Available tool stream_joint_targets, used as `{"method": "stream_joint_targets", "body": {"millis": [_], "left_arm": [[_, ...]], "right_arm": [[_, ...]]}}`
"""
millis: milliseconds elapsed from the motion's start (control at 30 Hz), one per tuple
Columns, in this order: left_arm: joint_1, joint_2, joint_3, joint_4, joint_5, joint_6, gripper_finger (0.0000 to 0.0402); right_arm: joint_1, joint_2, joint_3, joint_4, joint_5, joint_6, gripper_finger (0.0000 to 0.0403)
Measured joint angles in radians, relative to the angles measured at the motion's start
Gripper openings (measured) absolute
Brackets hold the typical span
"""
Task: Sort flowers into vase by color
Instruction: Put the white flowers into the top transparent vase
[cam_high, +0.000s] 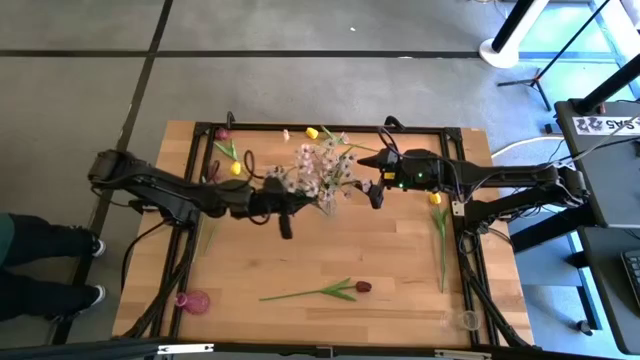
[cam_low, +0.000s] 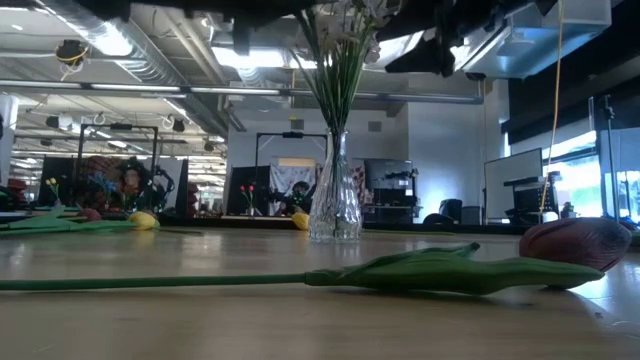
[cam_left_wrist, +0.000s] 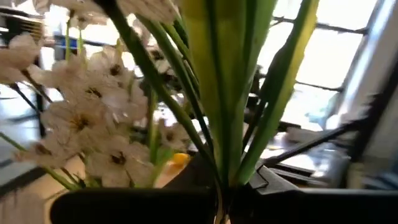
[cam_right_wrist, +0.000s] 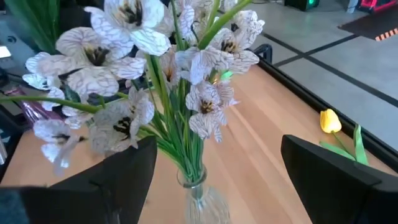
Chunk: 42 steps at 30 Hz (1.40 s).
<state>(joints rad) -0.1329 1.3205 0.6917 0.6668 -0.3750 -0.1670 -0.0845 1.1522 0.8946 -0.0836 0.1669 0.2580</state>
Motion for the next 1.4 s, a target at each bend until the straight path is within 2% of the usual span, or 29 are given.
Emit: {"method": "stream_joint_targets", "body": {"millis": [167, 233, 567, 1033, 1400], "left_arm": [[0.004, 0.019, 0.067, -0.057, -0.155, 0.061, 0.0009], [0.010, 0.020, 0.075, -0.058, -0.172, 0.065, 0.0009], [0.024, 0.021, 0.079, -0.002, -0.150, 0.073, 0.0009], [0.066, 0.102, 0.080, 0.047, -0.103, 0.158, 0.0009], [0.104, 0.115, 0.080, -0.026, -0.093, 0.065, 0.0009]], "right_arm": [[0.000, 0.000, 0.018, -0.029, 0.000, 0.000, 0.0343], [0.000, 0.001, 0.018, -0.039, -0.001, 0.000, 0.0343], [0.000, 0.001, 0.017, -0.057, -0.012, -0.001, 0.0343], [0.000, 0.015, 0.017, -0.059, -0.029, 0.009, 0.0343], [0.000, 0.124, 0.017, -0.065, -0.108, 0.011, 0.0343]]}}
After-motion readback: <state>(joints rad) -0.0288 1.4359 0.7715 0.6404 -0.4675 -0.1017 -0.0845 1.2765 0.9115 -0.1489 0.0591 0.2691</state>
